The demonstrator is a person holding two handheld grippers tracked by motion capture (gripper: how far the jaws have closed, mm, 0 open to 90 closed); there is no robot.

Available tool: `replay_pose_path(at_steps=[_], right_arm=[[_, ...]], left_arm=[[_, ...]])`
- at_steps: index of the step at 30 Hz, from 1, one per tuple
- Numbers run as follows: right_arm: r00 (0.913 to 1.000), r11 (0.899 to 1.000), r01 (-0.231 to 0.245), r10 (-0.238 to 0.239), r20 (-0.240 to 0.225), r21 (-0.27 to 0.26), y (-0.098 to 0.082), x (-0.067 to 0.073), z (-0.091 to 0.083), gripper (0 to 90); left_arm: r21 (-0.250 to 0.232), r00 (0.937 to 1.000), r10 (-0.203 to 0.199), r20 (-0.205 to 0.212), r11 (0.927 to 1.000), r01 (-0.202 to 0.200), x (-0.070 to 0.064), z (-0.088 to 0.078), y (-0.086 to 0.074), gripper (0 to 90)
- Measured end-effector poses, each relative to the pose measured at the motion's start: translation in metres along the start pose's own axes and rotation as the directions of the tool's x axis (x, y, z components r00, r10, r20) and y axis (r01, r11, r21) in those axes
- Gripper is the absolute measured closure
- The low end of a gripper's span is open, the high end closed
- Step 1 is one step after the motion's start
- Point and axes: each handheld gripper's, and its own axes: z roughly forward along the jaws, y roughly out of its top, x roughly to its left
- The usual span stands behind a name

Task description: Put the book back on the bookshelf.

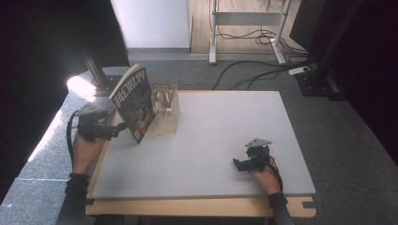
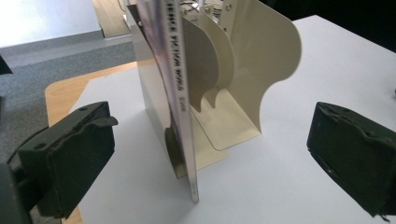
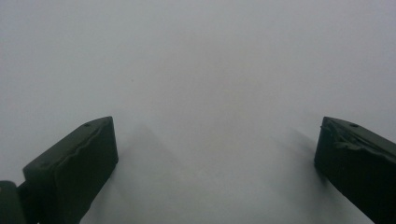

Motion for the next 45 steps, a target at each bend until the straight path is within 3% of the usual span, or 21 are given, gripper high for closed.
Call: replay_pose_path(at_steps=[14, 26, 34, 45], right_arm=[[1.0, 1.0, -0.001, 0.001, 0.0, 0.001, 0.0, 0.0, 0.0, 0.0], [1.0, 1.0, -0.001, 0.001, 0.0, 0.0, 0.0, 0.0, 0.0, 0.0], [1.0, 1.0, -0.001, 0.001, -0.001, 0.001, 0.0, 0.0, 0.0, 0.0], [1.0, 1.0, -0.001, 0.001, -0.002, 0.001, 0.0, 0.0, 0.0, 0.0]], left_arm=[[-0.011, 0.9977, 0.052, 0.043, 0.9986, -0.052, -0.025, -0.01, -0.005, 0.0], [-0.001, 0.9908, 0.098, 0.094, 0.9952, -0.098, -0.048, 0.001, -0.007, 0.0], [-0.007, 0.9828, 0.108, 0.15, 0.9941, -0.108, -0.063, 0.015, -0.008, 0.0], [0.011, 0.9658, 0.141, 0.218, 0.9891, -0.147, -0.086, 0.041, -0.01, 0.0]])
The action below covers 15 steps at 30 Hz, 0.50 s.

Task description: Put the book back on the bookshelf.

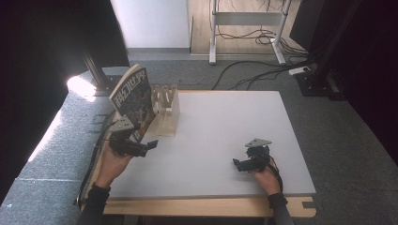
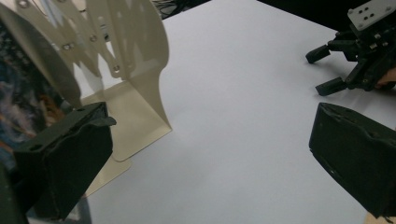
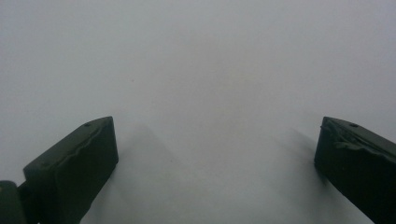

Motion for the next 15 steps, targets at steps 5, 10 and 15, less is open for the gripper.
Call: replay_pose_path(at_steps=[5, 10, 15], right_arm=[[1.0, 1.0, -0.001, 0.001, 0.001, 0.0, 0.0, 0.0, 0.0, 0.0], [1.0, 1.0, -0.001, 0.001, 0.001, 0.001, 0.0, 0.0, 0.0, 0.0], [1.0, 1.0, 0.0, 0.0, 0.001, 0.0, 0.0, 0.0, 0.0, 0.0]], left_arm=[[0.003, 0.9996, 0.006, 0.028, 1.0, -0.006, -0.006, 0.011, 0.0, 0.0], [0.022, 0.999, 0.015, 0.042, 0.9996, -0.016, -0.011, 0.023, -0.003, 0.0], [0.039, 0.9981, 0.024, 0.057, 0.9989, -0.026, -0.015, 0.036, -0.006, 0.0]])
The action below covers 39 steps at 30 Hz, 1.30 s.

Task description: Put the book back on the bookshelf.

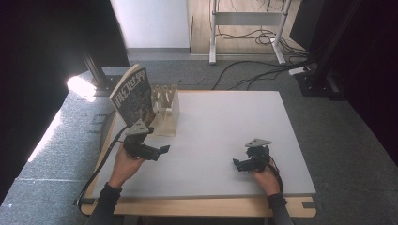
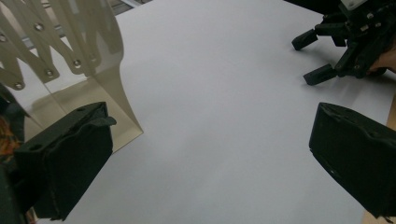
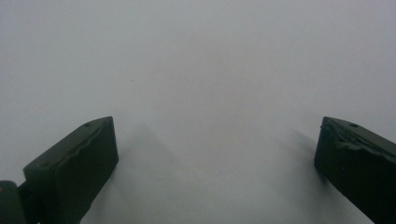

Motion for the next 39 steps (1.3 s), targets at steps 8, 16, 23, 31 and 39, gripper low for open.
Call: replay_pose_path(at_steps=[8, 16, 23, 31, 39], right_arm=[[1.0, 1.0, 0.0, 0.0, 0.0, -0.001, 0.0, 0.0, 0.0, 0.0], [1.0, 1.0, 0.001, -0.001, 0.0, -0.001, 0.0, 0.0, 0.0, 0.0], [1.0, 1.0, 0.001, -0.001, 0.0, -0.001, 0.0, 0.0, 0.0, 0.0], [1.0, 1.0, 0.001, -0.001, 0.001, -0.002, 0.0, 0.0, 0.0, 0.0], [1.0, 1.0, 0.001, -0.001, 0.001, -0.002, 0.0, 0.0, 0.0, 0.0]], left_arm=[[0.029, 0.9994, 0.035, 0.006, 0.999, -0.035, -0.006, 0.018, -0.006, 0.0], [0.058, 0.9982, 0.055, 0.022, 0.9967, -0.056, -0.01, 0.037, -0.018, 0.0], [0.074, 0.9979, 0.042, 0.049, 0.9962, -0.046, -0.012, 0.052, -0.03, 0.0], [0.1, 0.9963, 0.051, 0.069, 0.9933, -0.057, -0.015, 0.065, -0.043, 0.0], [0.135, 0.9974, 0.037, 0.062, 0.9899, -0.045, -0.014, 0.076, -0.058, 0.0]])
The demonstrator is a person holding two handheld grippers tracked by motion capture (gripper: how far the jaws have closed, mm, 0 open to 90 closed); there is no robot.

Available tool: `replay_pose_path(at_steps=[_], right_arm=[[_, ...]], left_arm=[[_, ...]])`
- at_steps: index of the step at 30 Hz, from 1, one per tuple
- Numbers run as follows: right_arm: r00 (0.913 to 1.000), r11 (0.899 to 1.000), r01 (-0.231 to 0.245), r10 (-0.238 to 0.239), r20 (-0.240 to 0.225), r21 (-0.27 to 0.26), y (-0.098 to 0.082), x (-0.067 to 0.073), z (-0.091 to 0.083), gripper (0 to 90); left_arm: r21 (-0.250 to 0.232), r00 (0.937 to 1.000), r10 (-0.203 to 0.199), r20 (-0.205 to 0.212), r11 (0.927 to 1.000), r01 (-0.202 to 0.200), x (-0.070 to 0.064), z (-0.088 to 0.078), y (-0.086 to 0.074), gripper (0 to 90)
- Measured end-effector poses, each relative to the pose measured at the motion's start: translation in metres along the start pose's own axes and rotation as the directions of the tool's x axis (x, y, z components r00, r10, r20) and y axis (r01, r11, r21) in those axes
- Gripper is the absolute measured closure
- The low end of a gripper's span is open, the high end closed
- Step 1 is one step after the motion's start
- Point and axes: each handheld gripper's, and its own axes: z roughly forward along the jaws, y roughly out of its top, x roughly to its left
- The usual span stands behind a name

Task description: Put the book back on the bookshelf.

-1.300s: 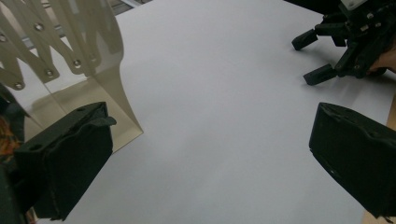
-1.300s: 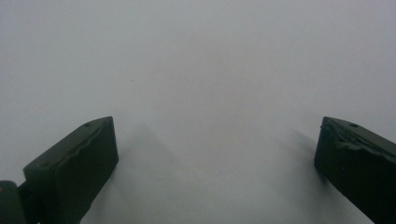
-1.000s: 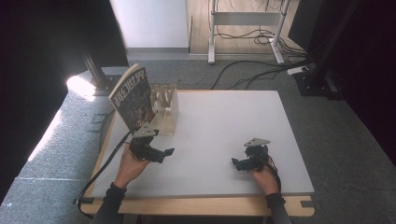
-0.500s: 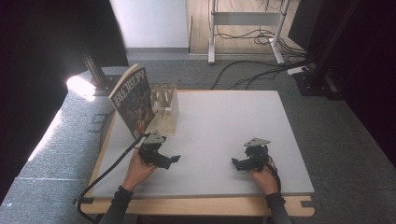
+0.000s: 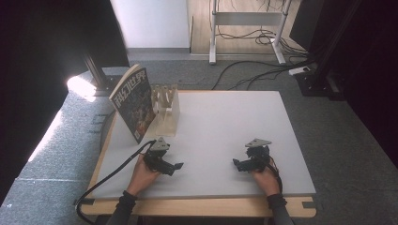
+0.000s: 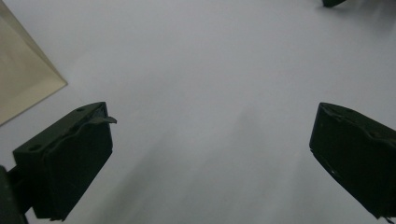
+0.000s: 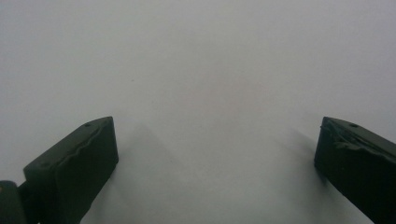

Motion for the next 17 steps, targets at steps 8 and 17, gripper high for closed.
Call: replay_pose_path(at_steps=[8, 17], right_arm=[[1.0, 1.0, 0.001, -0.001, 0.0, 0.0, 0.0, 0.0, 0.0, 0.0], [1.0, 1.0, 0.0, 0.0, 0.0, 0.0, -0.001, 0.0, 0.0, 0.0]], left_arm=[[0.074, 0.9997, -0.011, -0.022, 0.9972, 0.012, 0.002, 0.012, -0.011, 0.0], [0.121, 0.9983, 0.005, -0.059, 0.9926, 0.002, -0.002, 0.016, -0.01, 0.0]])
